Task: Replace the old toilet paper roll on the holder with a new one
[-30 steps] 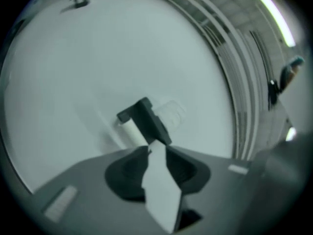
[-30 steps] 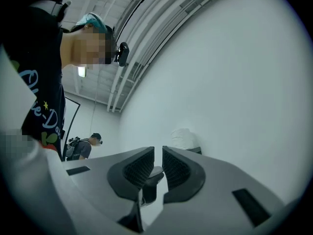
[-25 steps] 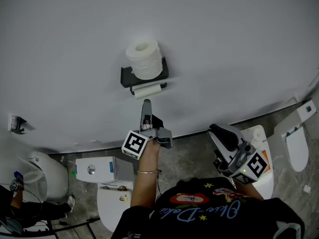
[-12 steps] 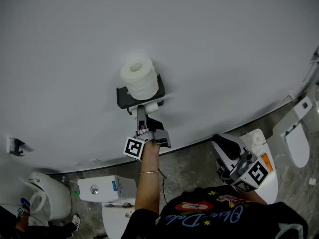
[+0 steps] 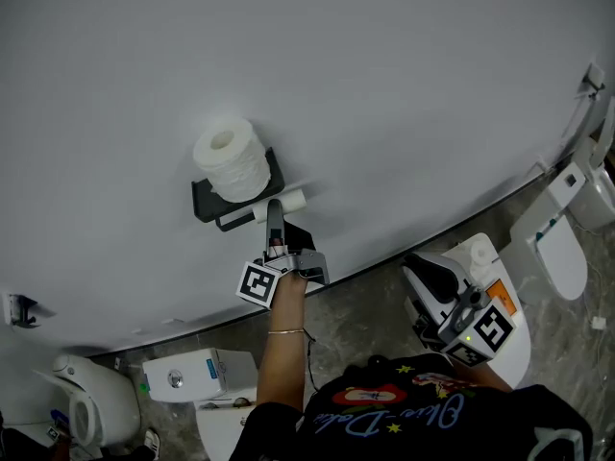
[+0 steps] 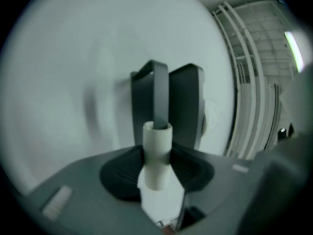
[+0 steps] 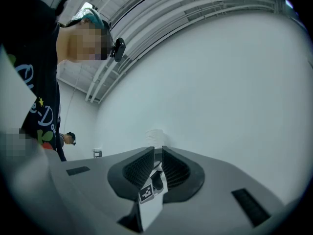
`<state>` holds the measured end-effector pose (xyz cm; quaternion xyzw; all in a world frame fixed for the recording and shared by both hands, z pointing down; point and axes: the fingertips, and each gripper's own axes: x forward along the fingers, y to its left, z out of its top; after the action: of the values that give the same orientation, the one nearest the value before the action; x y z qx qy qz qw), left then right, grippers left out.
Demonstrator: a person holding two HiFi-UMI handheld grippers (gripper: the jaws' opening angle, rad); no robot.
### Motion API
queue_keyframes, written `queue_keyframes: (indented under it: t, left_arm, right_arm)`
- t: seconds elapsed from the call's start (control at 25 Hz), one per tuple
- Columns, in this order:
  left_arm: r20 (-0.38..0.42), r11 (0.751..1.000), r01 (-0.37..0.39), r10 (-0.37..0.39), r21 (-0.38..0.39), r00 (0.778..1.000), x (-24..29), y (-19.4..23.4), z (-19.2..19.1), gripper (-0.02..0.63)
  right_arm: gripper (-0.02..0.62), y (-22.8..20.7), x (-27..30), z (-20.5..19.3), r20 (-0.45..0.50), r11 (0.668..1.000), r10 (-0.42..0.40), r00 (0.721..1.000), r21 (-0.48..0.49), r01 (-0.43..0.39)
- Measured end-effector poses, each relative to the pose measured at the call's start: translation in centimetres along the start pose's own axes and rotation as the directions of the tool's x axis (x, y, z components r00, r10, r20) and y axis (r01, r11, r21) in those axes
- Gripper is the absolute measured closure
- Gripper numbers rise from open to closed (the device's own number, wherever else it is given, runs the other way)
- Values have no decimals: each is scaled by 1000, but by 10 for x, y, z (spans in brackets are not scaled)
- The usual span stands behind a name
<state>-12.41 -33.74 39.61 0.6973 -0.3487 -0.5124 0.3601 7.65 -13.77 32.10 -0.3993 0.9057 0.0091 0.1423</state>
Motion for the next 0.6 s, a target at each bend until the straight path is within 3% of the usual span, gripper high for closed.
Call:
queue_keyframes:
  t: [0.24,0.32,0.36,0.4,0.44,0.52,0.6]
  left_arm:
    - [-130,1000,16,-15,7,991,6,-8,-70,448]
    - [-193,994,-10,31,108,981,-7,-13,-87,448]
    - [-235,977,-13,64,212,970,-17,-18,-91,448]
    - [-281,938,3,100,346,954,-27,-24,-95,448]
    - [-325,870,35,146,491,935,-39,-30,-96,448]
    - [-371,678,106,259,727,892,-69,-41,-93,445]
    - [-342,506,128,356,853,870,-102,-48,-81,445]
  right_arm:
    - [558,-13,-21,11,17,998,-57,998,2,57]
    - [558,-17,-27,7,1,998,-70,998,2,70]
    - [558,-18,-28,4,-6,997,-72,997,4,72]
    - [558,-19,-29,3,-9,997,-70,997,9,70]
    - [558,-18,-28,1,-8,998,-65,998,12,65]
    - [558,-16,-25,0,1,999,-48,999,18,48]
    - [558,-12,-20,-4,3,999,-18,1000,27,18]
